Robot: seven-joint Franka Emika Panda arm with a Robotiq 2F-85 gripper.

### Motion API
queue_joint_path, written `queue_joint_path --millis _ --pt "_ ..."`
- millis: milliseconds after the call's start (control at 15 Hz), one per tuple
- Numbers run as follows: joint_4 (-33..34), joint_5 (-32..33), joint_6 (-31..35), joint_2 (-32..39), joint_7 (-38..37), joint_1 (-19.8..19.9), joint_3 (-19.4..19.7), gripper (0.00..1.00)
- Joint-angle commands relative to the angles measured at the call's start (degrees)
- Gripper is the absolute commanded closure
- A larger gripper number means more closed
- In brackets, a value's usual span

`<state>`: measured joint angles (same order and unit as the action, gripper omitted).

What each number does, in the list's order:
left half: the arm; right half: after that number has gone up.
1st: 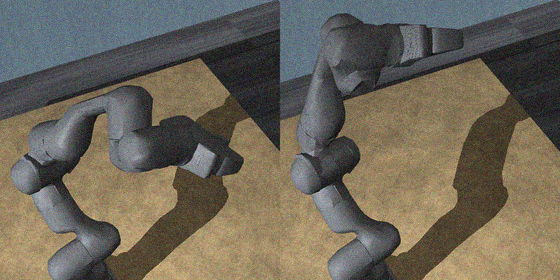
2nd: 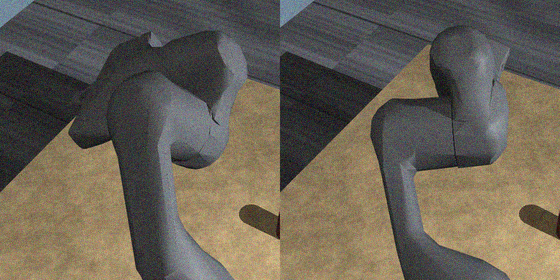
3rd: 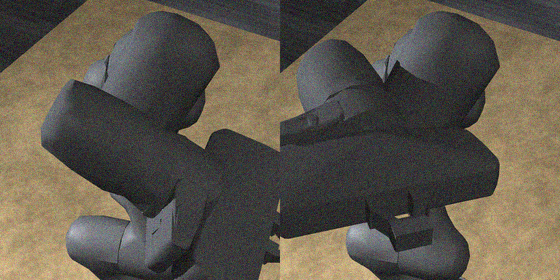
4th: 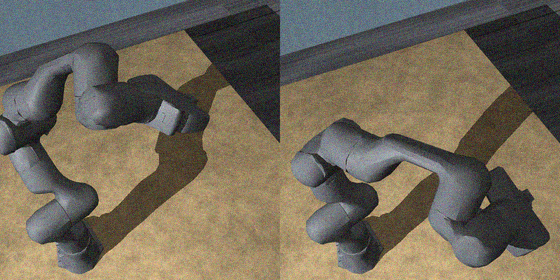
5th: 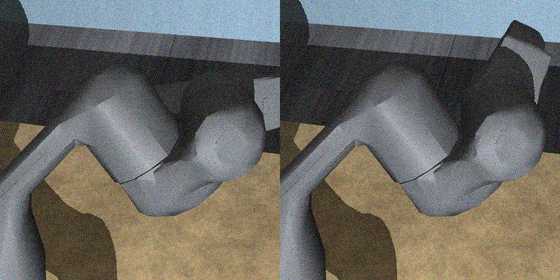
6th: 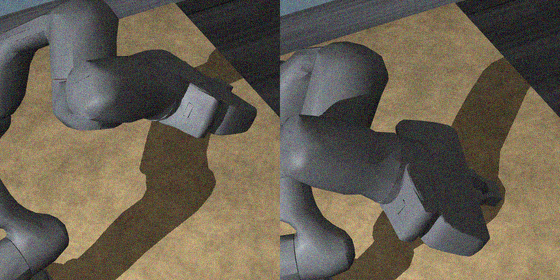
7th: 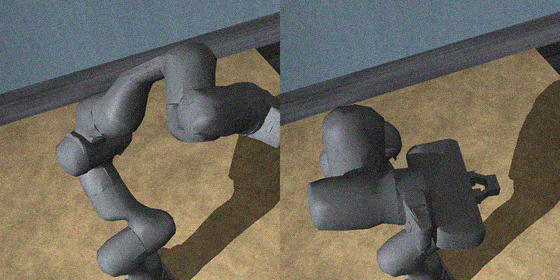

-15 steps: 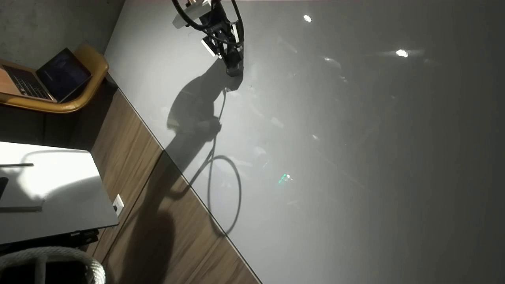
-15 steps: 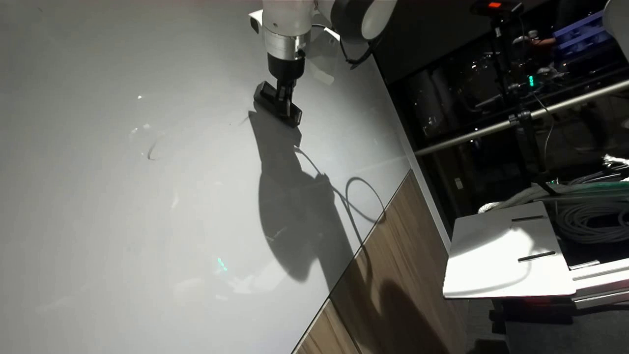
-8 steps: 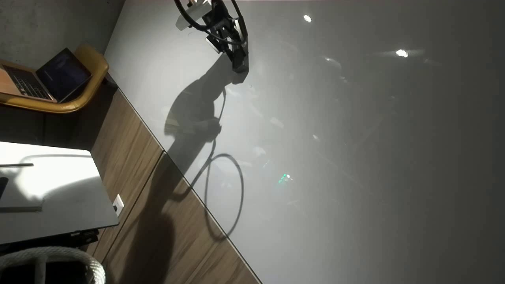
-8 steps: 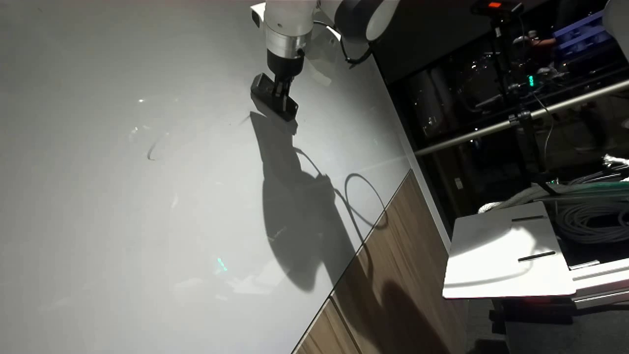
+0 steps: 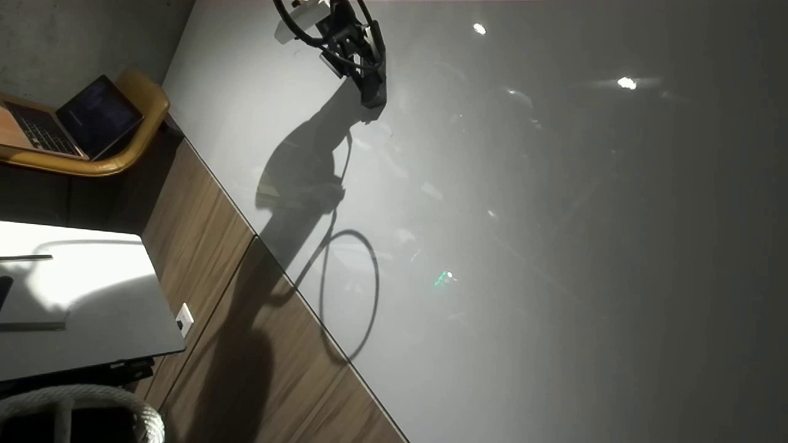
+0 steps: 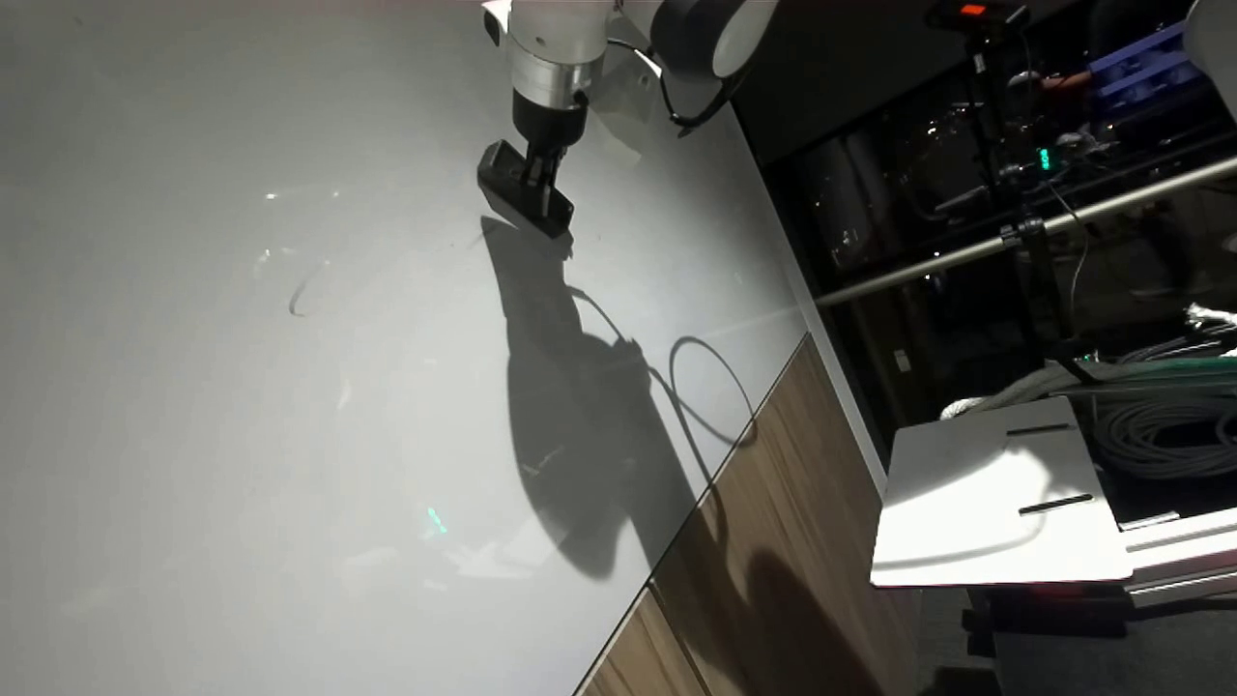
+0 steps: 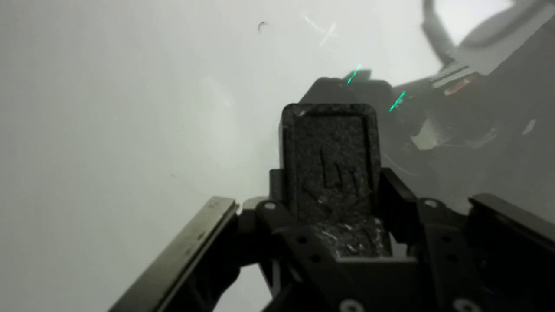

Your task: Pick up the eraser from the table and use it to wipe the white board then place it back on the table.

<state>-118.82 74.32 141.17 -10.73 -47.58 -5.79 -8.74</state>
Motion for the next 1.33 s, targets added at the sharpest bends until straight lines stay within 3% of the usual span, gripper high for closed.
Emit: queue_joint_path --millis 0,533,1267 --pt "6.3 -1.7 -1.5 5.0 2.0 -2.3 -2.2 0.71" --pt "15.2 -2.7 -8.4 15.1 2.6 -9.0 -8.1 0.71" --pt "25.9 -2.8 -14.8 24.5 6.0 -16.1 -9.9 0.71"
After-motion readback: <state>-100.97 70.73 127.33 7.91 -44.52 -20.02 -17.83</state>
